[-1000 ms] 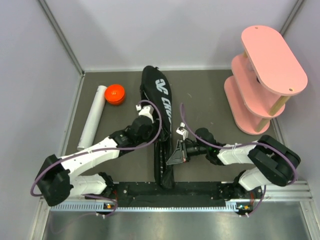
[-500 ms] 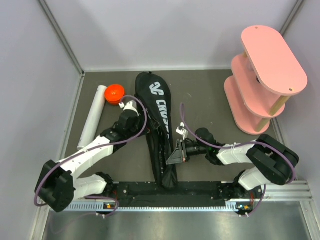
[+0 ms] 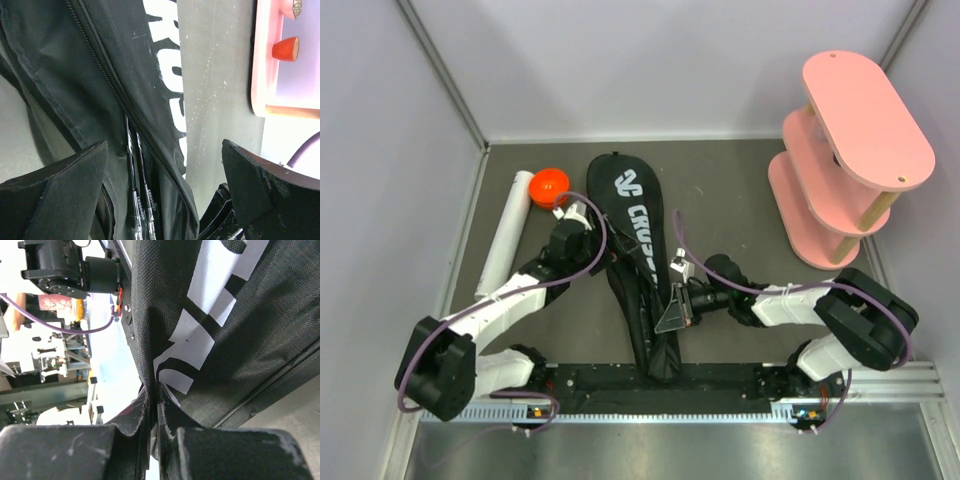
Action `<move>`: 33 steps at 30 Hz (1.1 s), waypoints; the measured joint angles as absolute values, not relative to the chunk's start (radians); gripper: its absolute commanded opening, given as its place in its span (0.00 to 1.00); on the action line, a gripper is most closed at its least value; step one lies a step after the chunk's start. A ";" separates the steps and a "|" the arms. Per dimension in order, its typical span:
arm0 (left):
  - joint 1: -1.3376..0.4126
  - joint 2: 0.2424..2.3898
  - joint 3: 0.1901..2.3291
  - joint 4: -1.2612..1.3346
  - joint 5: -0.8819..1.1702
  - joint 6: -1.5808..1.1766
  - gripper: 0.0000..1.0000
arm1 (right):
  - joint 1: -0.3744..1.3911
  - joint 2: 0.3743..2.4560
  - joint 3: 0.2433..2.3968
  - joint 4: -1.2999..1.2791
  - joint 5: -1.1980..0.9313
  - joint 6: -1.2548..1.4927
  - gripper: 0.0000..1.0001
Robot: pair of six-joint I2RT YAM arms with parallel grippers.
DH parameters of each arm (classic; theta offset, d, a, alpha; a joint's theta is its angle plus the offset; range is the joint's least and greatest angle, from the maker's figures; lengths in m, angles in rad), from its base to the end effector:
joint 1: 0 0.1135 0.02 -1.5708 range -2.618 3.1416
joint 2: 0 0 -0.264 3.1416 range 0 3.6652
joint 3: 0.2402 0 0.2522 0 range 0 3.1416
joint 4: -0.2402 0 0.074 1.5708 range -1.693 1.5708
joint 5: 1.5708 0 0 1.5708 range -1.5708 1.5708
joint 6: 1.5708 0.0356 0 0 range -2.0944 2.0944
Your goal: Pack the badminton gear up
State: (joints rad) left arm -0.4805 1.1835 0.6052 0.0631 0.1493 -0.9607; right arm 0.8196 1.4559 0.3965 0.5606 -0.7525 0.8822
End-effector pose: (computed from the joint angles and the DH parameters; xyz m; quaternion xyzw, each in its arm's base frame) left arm 0.2221 -0.1218 0.2205 -0.1684 0.8457 -0.3798 0.3349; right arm 0.1527 0.1991 0.1437 -0.1625 0.8051 0.5654 0.0756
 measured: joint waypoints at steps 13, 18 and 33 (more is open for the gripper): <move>-0.459 1.118 0.553 -0.043 0.080 -0.946 0.98 | 0.820 1.409 0.525 0.261 -0.713 0.711 0.54; -0.459 1.123 0.487 -0.022 0.117 -0.951 0.95 | 0.820 1.373 0.538 0.223 -0.699 0.682 0.60; -0.532 1.357 0.514 0.102 0.041 -0.983 0.79 | 0.820 1.327 0.542 0.126 -0.643 0.628 0.62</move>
State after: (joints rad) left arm -0.5323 1.3567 0.5137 0.1017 0.0406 -0.9833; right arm 0.8196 1.3266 0.5415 0.1261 -0.6426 0.6277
